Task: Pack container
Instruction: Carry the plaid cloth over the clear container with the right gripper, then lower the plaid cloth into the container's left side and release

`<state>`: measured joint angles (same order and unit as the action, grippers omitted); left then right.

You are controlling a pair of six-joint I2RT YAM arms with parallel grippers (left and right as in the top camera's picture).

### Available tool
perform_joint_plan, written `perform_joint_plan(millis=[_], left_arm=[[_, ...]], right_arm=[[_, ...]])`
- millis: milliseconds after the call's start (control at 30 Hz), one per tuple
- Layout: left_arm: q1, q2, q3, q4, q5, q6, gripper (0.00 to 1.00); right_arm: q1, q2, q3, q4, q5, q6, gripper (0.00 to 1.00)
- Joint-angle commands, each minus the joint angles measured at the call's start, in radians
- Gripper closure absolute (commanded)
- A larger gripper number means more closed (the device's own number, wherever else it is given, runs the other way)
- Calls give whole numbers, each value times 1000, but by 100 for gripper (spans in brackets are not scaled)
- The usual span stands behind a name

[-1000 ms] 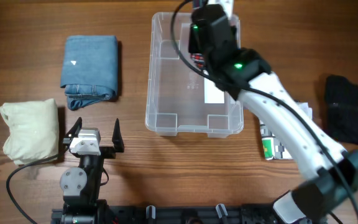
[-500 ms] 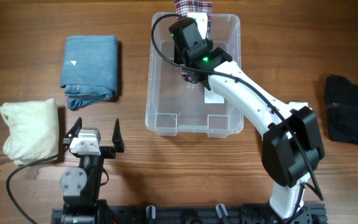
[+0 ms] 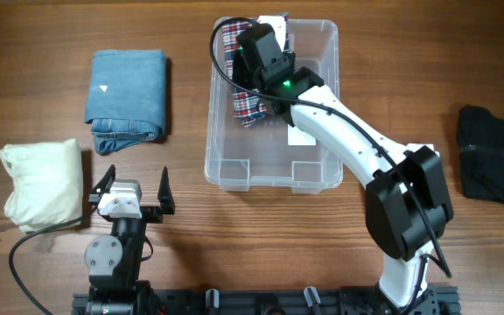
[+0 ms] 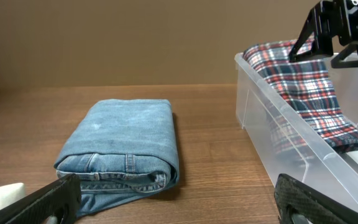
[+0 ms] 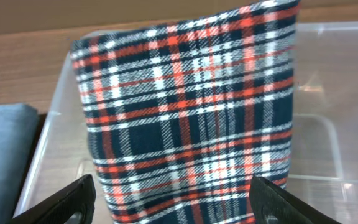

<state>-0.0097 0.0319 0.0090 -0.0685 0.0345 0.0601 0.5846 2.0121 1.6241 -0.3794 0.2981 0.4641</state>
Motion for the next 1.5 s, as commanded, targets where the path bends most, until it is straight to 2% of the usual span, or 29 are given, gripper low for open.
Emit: perform_joint_plan(millis=[0,100,167,300,433,633,767,1033,1267,1467], left_arm=[[8,-2,-3,-8,-2,14,0],[8,-2,-3,-8,-2,14,0],[8,-2,-3,-8,-2,14,0],[8,-2,-3,-8,-2,14,0],[8,-2,-3,-8,-2,14,0],[8,-2,-3,-8,-2,14,0],[8,-2,-3,-8,-2,14,0],[8,-2,-3,-8,-2,14,0],[8,-2,-3,-8,-2,14,0],[8,-2,-3,-8,-2,14,0]], right_arm=[[1,12,14,10,-29,10,18],[-1,12,14,47,-4,4,20],[-2,12,14,71,-3,0,28],[-25,47,12,90,42,-39,57],[-55,98,12,85,-27,-43,71],[-58,166,12,134,-31,-46,71],[-58,199,12,108,-73,-37,71],[-53,198,12,-15,-120,133,71],[-34,163,12,33,-104,174,60],[-34,158,13,22,-121,228,59]])
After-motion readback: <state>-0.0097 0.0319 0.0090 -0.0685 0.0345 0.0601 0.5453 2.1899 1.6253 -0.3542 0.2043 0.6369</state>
